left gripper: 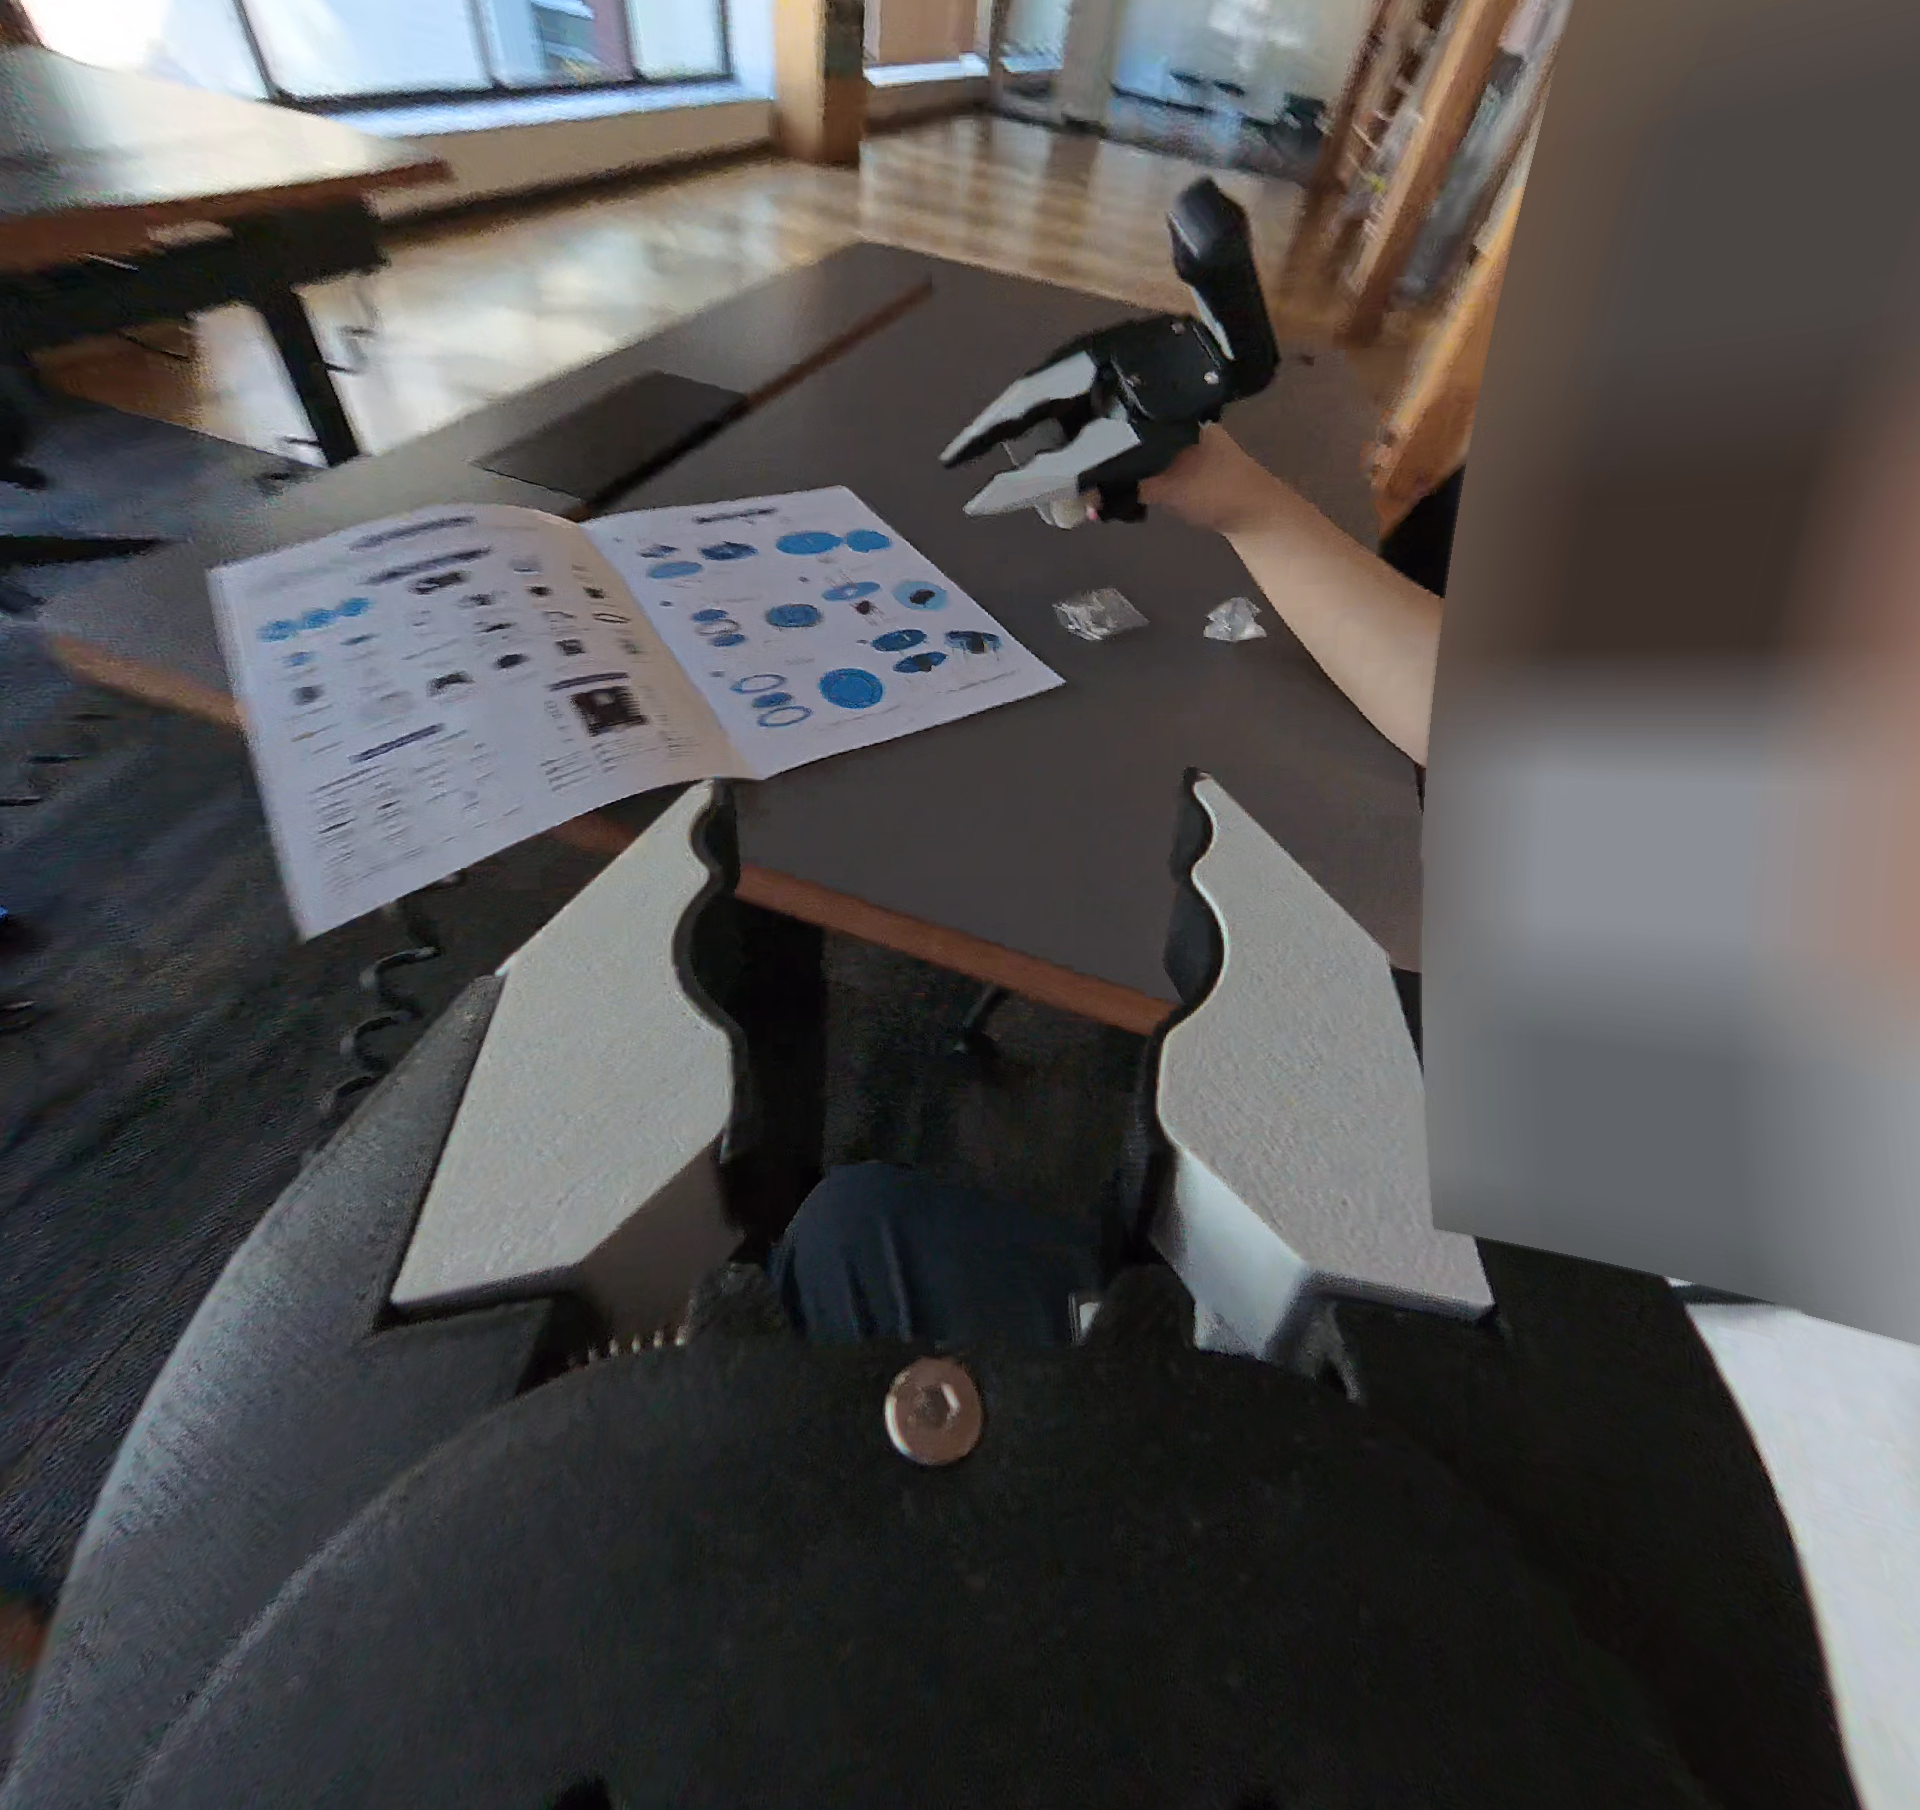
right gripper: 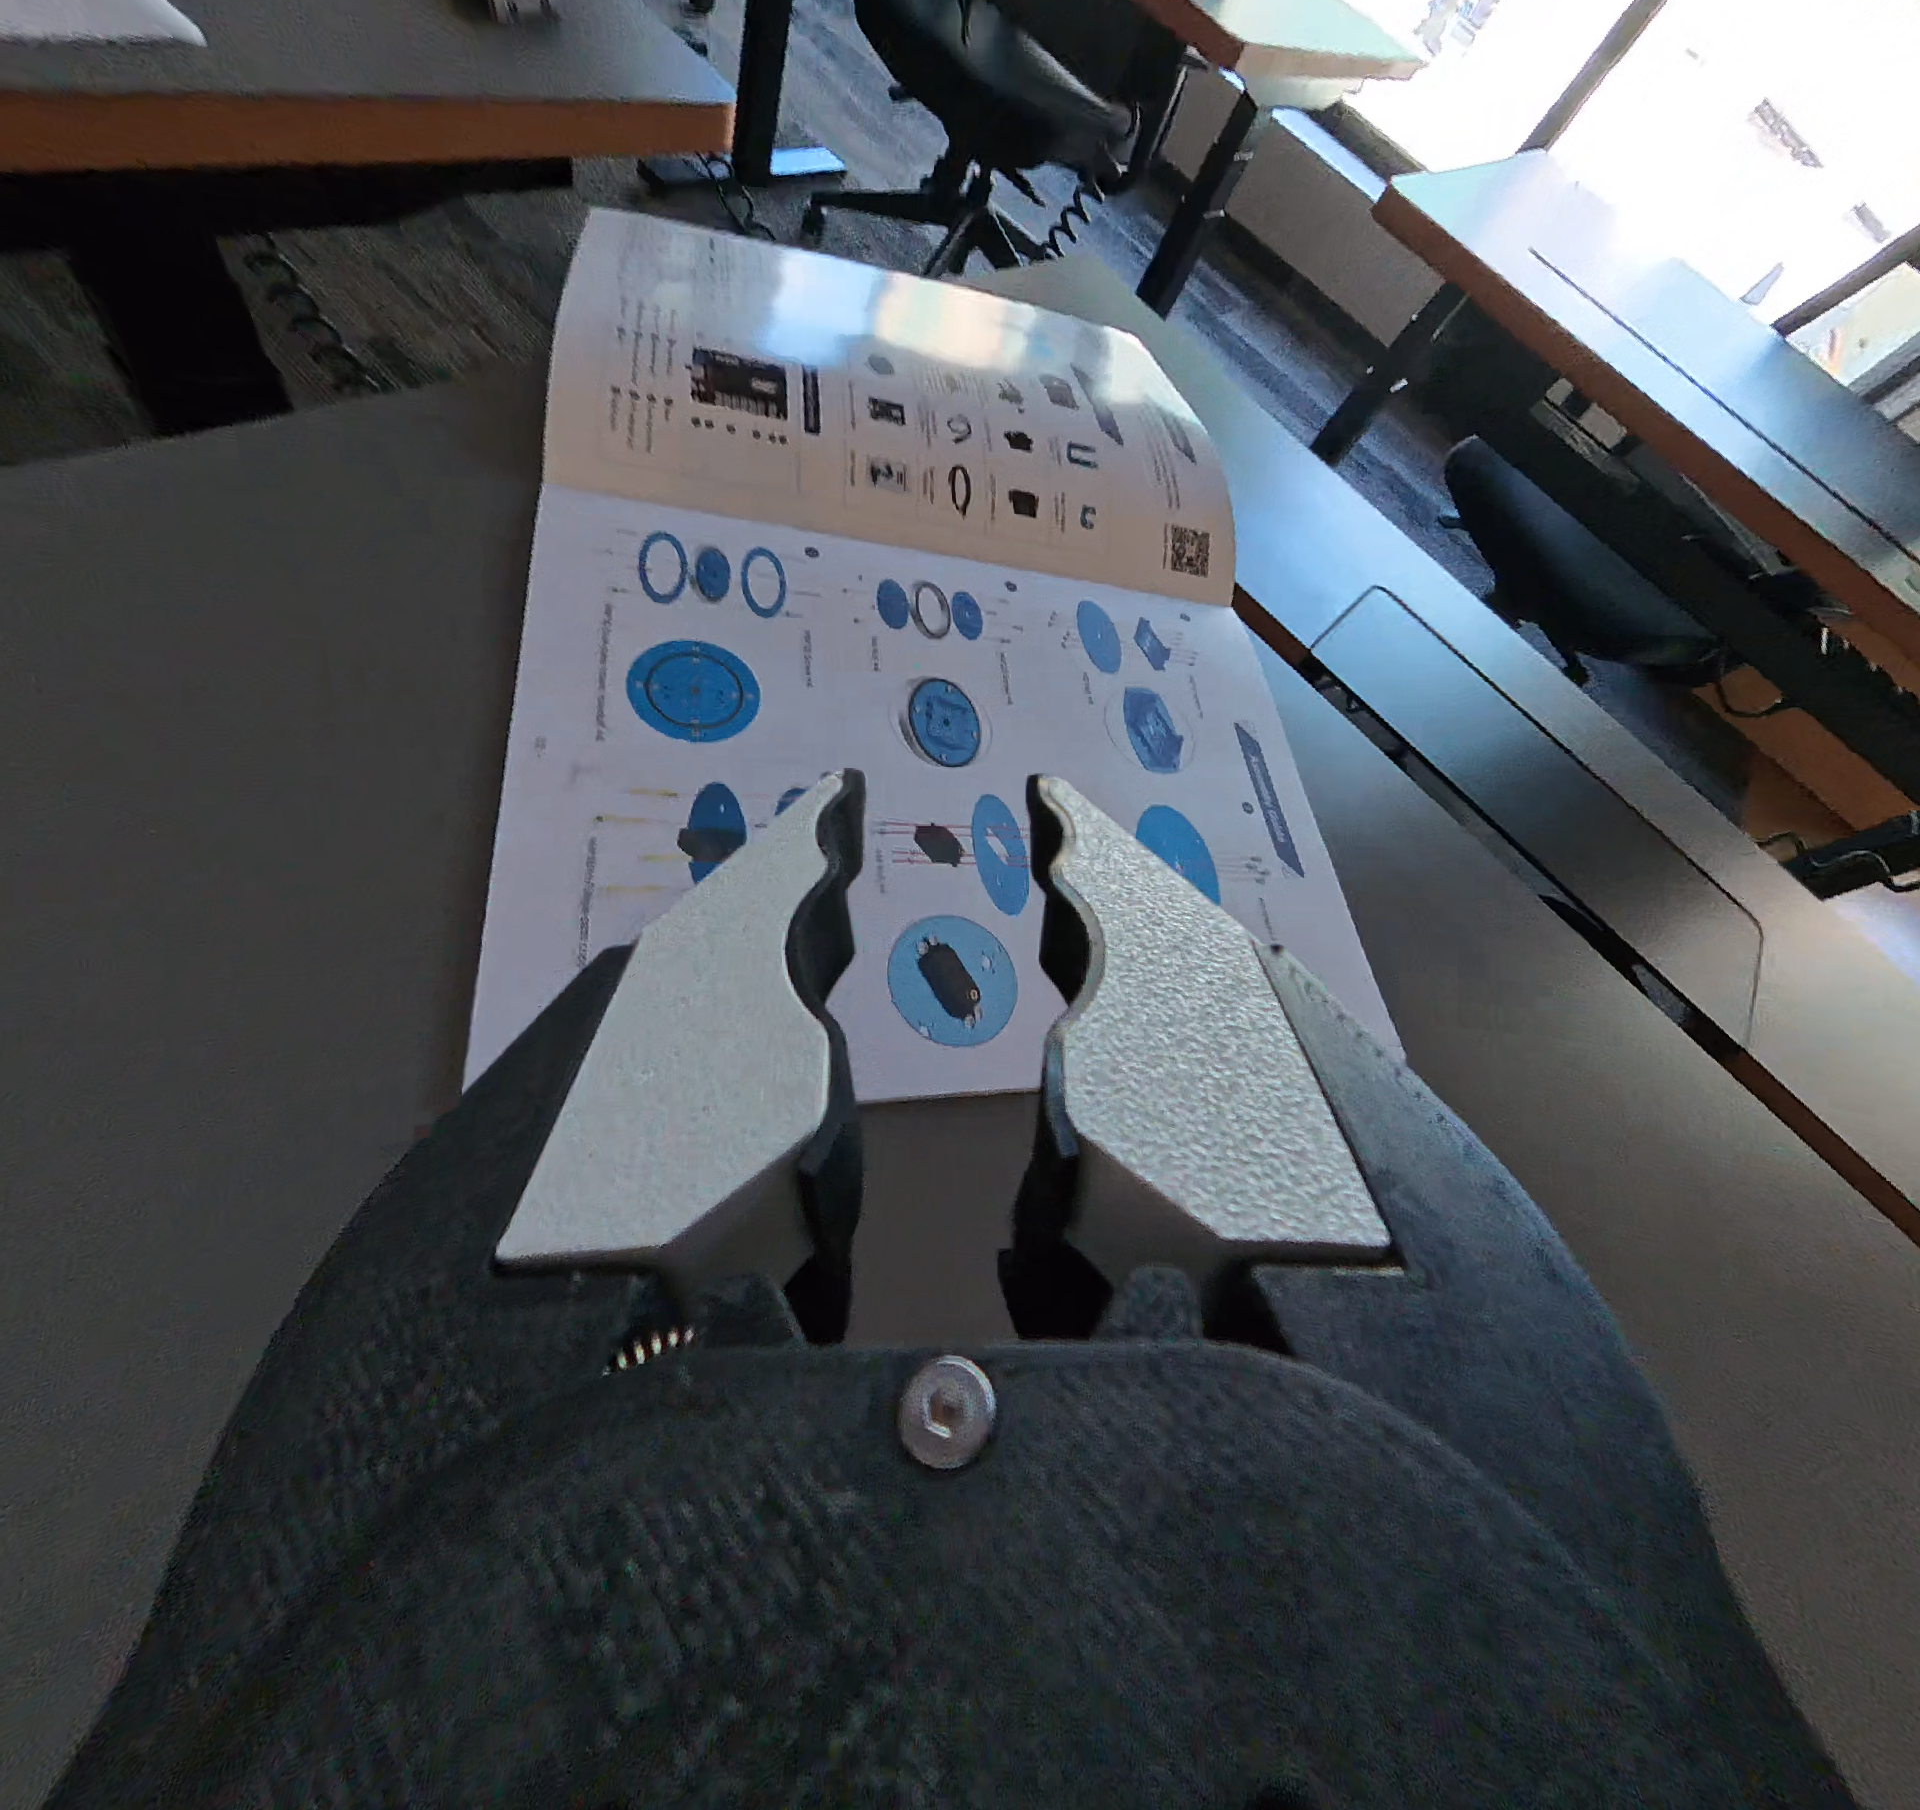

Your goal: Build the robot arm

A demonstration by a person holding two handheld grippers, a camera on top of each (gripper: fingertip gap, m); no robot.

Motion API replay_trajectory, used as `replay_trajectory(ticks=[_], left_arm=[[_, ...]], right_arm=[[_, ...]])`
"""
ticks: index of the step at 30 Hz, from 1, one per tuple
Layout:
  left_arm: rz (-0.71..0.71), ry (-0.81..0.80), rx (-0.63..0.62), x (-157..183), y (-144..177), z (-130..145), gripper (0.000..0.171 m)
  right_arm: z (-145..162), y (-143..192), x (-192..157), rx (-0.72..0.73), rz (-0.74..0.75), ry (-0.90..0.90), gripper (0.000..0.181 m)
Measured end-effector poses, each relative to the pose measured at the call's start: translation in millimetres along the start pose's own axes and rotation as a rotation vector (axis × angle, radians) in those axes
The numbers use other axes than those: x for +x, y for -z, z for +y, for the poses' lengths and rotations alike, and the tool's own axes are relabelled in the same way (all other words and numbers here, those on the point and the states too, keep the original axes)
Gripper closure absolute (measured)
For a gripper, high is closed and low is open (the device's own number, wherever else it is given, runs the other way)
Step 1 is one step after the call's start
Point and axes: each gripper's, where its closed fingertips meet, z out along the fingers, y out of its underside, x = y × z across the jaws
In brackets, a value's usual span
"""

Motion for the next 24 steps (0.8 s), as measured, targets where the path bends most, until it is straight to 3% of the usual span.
replay_trajectory(ticks=[3,7,10,14,18,20,24], left_arm=[[-0.23,0.022,0.148,5.6,108.3,4.2,0.088],[-0.619,-0.036,0.331,13.5,254.4,40.2,0.099],[-0.793,-0.045,0.355,12.5,321.8,83.1,0.1],[-0.747,0.028,0.322,9.5,342.6,118.3,0.096],[-0.755,-0.023,0.329,-1.7,352.6,121.4,0.096],[-0.731,-0.033,0.328,-6.8,352.0,121.5,0.096],[-0.667,-0.042,0.341,-12.1,347.4,120.6,0.096]], right_arm=[[-14.9,4.0,-12.6,0.093,-0.089,-0.024,0.151],[-40.2,11.1,-19.0,0.191,-0.066,-0.014,0.148],[-86.3,23.1,-19.1,0.349,-0.024,-0.138,0.149],[-146.3,48.4,-61.7,0.556,-0.144,-0.283,0.15],[-168.4,74.6,-120.5,0.569,-0.166,-0.218,0.163],[-157.5,80.2,-142.6,0.493,-0.1,-0.197,0.167],[-105.1,84.7,-176.0,0.268,0.058,-0.174,0.166]])
